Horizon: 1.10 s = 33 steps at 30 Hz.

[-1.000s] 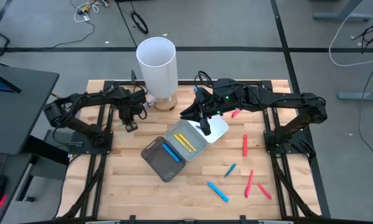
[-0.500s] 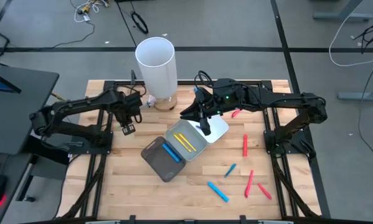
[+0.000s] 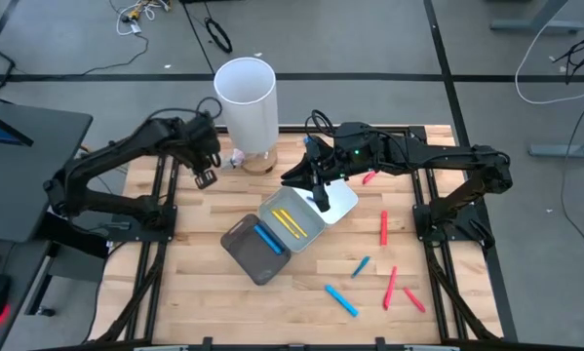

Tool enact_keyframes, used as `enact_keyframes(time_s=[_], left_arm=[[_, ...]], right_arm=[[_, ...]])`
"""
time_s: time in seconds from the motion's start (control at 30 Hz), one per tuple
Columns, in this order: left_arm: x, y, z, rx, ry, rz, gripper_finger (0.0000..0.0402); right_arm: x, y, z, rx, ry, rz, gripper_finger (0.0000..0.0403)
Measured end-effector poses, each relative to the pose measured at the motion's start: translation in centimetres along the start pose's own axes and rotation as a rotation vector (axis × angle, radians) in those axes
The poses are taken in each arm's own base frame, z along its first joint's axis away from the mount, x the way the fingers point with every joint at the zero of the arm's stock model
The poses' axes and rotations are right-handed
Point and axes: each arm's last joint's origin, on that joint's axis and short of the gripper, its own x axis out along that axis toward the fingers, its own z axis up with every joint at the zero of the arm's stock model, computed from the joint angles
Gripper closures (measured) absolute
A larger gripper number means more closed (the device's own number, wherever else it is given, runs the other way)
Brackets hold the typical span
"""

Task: Pick & Place Markers
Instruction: Put the green pen into the white bin

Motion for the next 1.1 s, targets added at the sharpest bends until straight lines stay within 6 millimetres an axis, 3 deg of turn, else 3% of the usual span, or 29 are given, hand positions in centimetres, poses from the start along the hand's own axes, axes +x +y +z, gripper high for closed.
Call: enact_keyframes(time_s=[0.53, 1.1], left_arm=[[-8.6, 0.9, 1.9, -0.100, -0.262, -0.018, 0.0372], [-15.7, 0.6, 0.6, -0.165, -0.832, -0.255, 0.0372]], right_arm=[[0.0, 0.0, 0.0, -0.008, 0.000, 0.000, 0.0330], [0.0, 0.2, 0.8, -0.030, -0.081, 0.015, 0.0329]])
